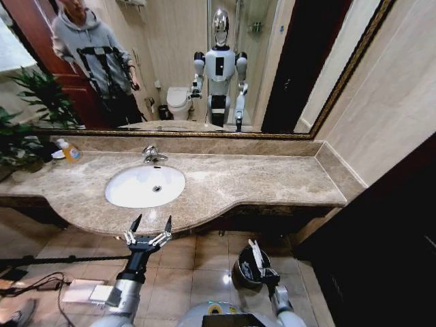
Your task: Pick up the trash from the sink and place it in the trash bin.
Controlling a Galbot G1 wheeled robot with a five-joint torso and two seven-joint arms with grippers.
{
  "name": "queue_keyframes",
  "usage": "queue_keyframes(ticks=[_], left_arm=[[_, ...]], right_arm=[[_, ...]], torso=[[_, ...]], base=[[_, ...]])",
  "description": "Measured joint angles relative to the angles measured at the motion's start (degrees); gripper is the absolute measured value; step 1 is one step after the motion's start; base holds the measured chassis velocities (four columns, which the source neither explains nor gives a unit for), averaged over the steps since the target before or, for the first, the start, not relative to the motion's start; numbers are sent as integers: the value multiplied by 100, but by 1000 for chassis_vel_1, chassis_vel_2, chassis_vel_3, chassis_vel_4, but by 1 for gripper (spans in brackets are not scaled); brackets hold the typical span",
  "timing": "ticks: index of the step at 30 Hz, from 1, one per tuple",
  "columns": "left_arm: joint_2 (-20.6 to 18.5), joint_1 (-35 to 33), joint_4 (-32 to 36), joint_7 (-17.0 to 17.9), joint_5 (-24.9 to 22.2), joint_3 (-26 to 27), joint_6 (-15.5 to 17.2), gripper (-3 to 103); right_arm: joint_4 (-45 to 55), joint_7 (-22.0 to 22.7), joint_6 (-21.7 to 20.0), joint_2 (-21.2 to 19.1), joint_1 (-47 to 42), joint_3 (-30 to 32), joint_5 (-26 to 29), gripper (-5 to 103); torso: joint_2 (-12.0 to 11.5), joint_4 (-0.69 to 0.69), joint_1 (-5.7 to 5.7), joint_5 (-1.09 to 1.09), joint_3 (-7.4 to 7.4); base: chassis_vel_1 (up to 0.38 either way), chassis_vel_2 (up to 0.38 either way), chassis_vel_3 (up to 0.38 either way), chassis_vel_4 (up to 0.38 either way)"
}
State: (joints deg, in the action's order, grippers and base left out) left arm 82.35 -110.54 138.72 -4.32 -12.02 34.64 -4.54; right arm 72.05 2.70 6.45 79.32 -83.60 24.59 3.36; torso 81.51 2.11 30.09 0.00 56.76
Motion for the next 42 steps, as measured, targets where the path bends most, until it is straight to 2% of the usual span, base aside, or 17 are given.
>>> queue_keyframes(ticks=[1,9,16,26,33,34,35,37,38,41,42], left_arm=[[0,0,0,0,0,0,0,100],[0,0,0,0,0,0,0,100],[0,0,0,1,0,0,0,100],[0,0,0,0,0,0,0,100],[0,0,0,0,0,0,0,100],[0,0,0,0,0,0,0,100],[0,0,0,0,0,0,0,100],[0,0,0,0,0,0,0,100],[0,0,0,0,0,0,0,100],[0,0,0,0,0,0,0,100],[0,0,0,1,0,0,0,100]], right_arm=[[-549,-37,29,8,305,-44,-25,0],[-2081,-186,80,43,1177,-146,74,0],[-3351,-272,104,156,2102,-163,-81,0],[-4735,-385,255,275,2858,-74,-290,0],[-4830,-551,68,327,2941,-56,-323,0],[-4839,-555,61,342,2946,-55,-377,5],[-4839,-555,61,342,2946,-55,-377,5],[-4821,-567,34,362,2934,-52,-430,16],[-4821,-567,34,362,2934,-52,-430,16],[-4769,-581,21,361,2897,-34,-475,33],[-4728,-580,23,357,2875,-31,-475,33]], torso=[[0,0,0,-1,0],[0,-1,0,0,0],[0,0,0,-2,0],[0,0,0,-1,0],[0,0,-1,-1,0],[0,0,-1,-1,-1],[0,0,-1,-1,-1],[0,0,-1,1,-1],[0,0,-1,1,-1],[0,0,-1,0,-1],[0,0,-1,0,-1]], base=[[0,0,0,0],[0,0,0,0],[0,0,0,0],[0,0,0,0],[0,0,0,0],[0,0,0,0],[0,0,0,0],[0,0,0,0],[0,0,0,0],[0,0,0,0],[0,0,0,0]])
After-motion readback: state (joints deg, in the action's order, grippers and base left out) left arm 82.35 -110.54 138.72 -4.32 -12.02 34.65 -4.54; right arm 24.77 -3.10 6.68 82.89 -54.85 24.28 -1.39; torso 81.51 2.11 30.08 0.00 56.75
